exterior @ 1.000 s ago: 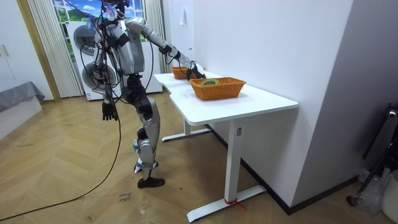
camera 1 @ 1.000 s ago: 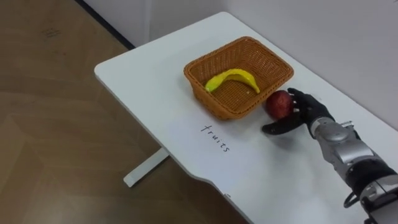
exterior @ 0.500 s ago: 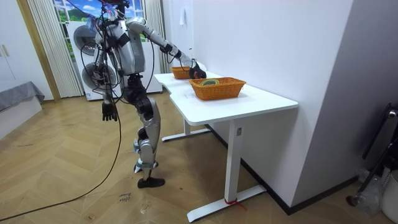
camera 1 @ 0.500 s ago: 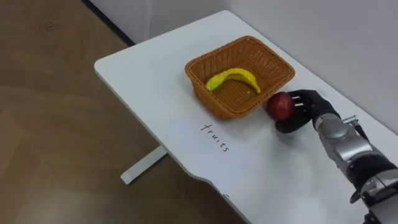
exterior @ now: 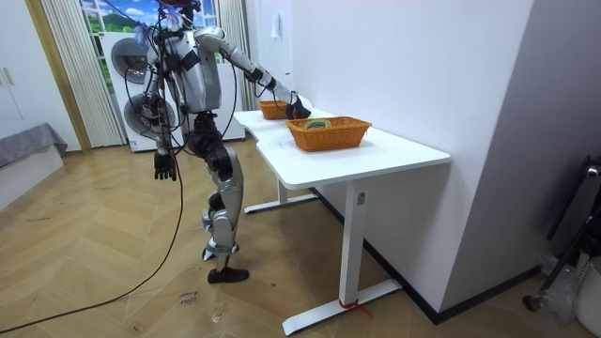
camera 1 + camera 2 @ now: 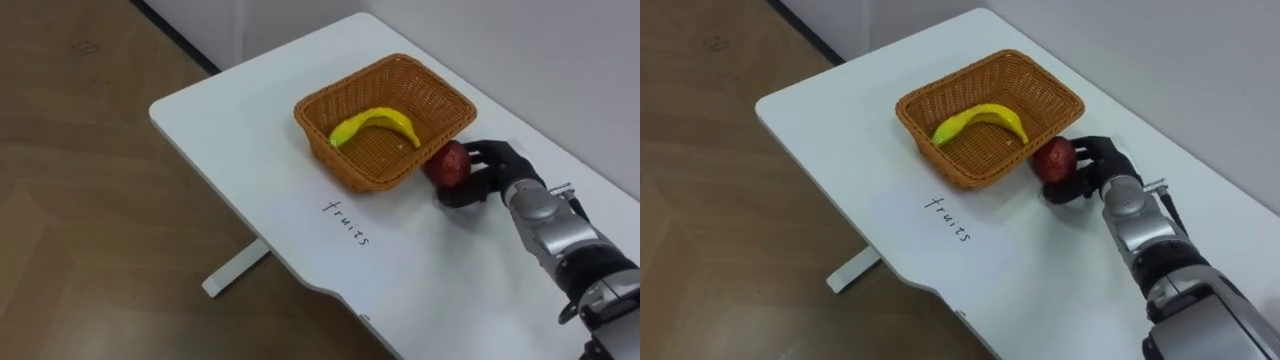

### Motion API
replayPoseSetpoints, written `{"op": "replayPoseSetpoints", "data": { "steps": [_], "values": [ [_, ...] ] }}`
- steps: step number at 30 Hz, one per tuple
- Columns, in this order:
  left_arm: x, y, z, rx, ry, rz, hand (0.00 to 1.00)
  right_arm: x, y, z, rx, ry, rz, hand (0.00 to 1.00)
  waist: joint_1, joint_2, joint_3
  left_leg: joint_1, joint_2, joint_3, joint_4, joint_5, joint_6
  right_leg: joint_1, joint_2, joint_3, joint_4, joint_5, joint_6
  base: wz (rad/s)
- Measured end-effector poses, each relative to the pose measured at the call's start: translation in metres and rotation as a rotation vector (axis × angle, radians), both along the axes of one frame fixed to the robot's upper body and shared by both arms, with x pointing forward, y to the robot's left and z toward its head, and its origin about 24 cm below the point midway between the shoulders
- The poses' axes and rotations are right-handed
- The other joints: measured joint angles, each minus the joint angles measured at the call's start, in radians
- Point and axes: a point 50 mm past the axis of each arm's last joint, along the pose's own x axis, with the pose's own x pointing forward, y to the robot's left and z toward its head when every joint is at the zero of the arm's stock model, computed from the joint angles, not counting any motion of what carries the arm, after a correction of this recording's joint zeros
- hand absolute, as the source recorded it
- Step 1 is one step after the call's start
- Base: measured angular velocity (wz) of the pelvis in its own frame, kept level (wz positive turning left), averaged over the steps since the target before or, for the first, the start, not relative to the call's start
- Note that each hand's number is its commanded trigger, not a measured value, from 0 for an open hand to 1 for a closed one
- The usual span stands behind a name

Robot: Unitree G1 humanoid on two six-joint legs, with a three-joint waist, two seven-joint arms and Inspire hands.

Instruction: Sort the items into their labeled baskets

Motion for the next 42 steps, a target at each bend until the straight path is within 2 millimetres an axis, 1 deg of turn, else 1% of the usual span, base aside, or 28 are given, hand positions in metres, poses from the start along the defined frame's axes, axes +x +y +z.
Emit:
{"op": "replayPoseSetpoints", "data": {
  "steps": [7, 14, 19, 22, 26, 28, 30, 32, 35, 38, 42],
  "values": [
    [0.0, 0.0, 0.0, 0.0, -0.002, 0.0, 0.0, 0.0, 0.001, 0.0, 0.01, 0.006, 0.014, 1.0, -0.001, -0.001, -0.0005, 0.001, 0.0, 0.002, 0.0, 0.0, 0.0, 0.001, 0.002, 0.0, 0.0, 0.0, 0.0, 0.0],
    [0.0, 0.0, 0.0, 0.001, 0.0, 0.001, 0.0, 0.0, 0.001, 0.0, 0.027, 0.014, 0.021, 1.0, -0.001, -0.004, -0.0026, 0.006, -0.001, 0.002, 0.0, 0.002, 0.002, 0.007, 0.003, 0.0, -0.002, 0.0, 0.0, 0.0],
    [0.0, -0.001, 0.0, -0.02, 0.0, 0.001, 0.0, -0.001, 0.0, -0.001, 0.044, 0.02, 0.026, 1.0, -0.006, -0.006, -0.0037, 0.008, 0.001, 0.013, 0.0, 0.002, 0.003, 0.008, 0.003, 0.002, -0.003, 0.0, 0.0, -0.01],
    [0.0, -0.001, -0.001, -0.04, -0.003, 0.0, 0.0, -0.004, -0.002, -0.004, 0.07, 0.024, 0.019, 1.0, -0.008, -0.003, -0.0022, 0.018, 0.0, 0.013, 0.0, 0.002, 0.003, 0.019, 0.003, 0.001, -0.003, 0.0, 0.001, 0.0],
    [0.001, -0.002, -0.001, -0.049, -0.011, -0.006, 0.0, -0.008, -0.004, -0.007, 0.084, 0.03, 0.022, 1.0, -0.011, 0.001, -0.003, 0.022, -0.001, 0.013, 0.003, 0.001, 0.004, 0.024, 0.0, 0.002, -0.002, 0.0, 0.003, 0.0],
    [0.0, -0.002, -0.001, -0.05, -0.01, -0.005, 0.0, -0.009, -0.007, -0.008, 0.084, 0.036, 0.026, 1.0, -0.014, 0.003, -0.0045, 0.023, -0.002, 0.012, 0.005, 0.001, 0.005, 0.026, 0.0, 0.0, -0.002, 0.0, 0.004, 0.0],
    [-0.003, -0.001, -0.002, -0.051, 0.001, 0.0, 0.0, -0.014, -0.011, -0.012, 0.083, 0.051, 0.023, 1.0, -0.017, 0.016, -0.0112, 0.025, -0.004, 0.012, 0.015, -0.001, 0.008, 0.033, -0.001, 0.0, -0.001, 0.002, 0.006, 0.02],
    [-0.005, -0.001, -0.002, -0.051, 0.008, 0.002, 0.0, -0.017, -0.013, -0.015, 0.087, 0.057, 0.017, 1.0, -0.017, 0.022, -0.0153, 0.027, -0.005, 0.016, 0.016, -0.001, 0.009, 0.034, -0.003, 0.003, 0.0, 0.002, 0.008, -0.03],
    [-0.005, -0.001, -0.002, -0.05, 0.006, 0.002, 0.0, -0.018, -0.013, -0.016, 0.104, 0.063, 0.014, 1.0, -0.032, 0.025, -0.0155, 0.033, -0.005, 0.017, 0.015, 0.0, 0.01, 0.041, -0.004, 0.002, 0.0, 0.003, 0.009, -0.01],
    [-0.004, -0.001, -0.002, -0.05, 0.001, 0.001, 0.0, -0.024, -0.014, -0.022, 0.13, 0.076, 0.004, 1.0, -0.035, 0.02, -0.0193, 0.039, -0.005, 0.019, 0.015, 0.0, 0.01, 0.045, -0.003, 0.003, 0.0, 0.003, 0.009, -0.01],
    [-0.002, -0.001, -0.001, -0.046, -0.007, 0.001, 0.0, -0.03, -0.017, -0.028, 0.166, 0.09, -0.005, 1.0, -0.036, 0.019, -0.0199, 0.054, -0.003, 0.024, 0.013, -0.001, 0.011, 0.056, -0.003, 0.008, -0.001, 0.003, 0.009, -0.04]
  ]
}}
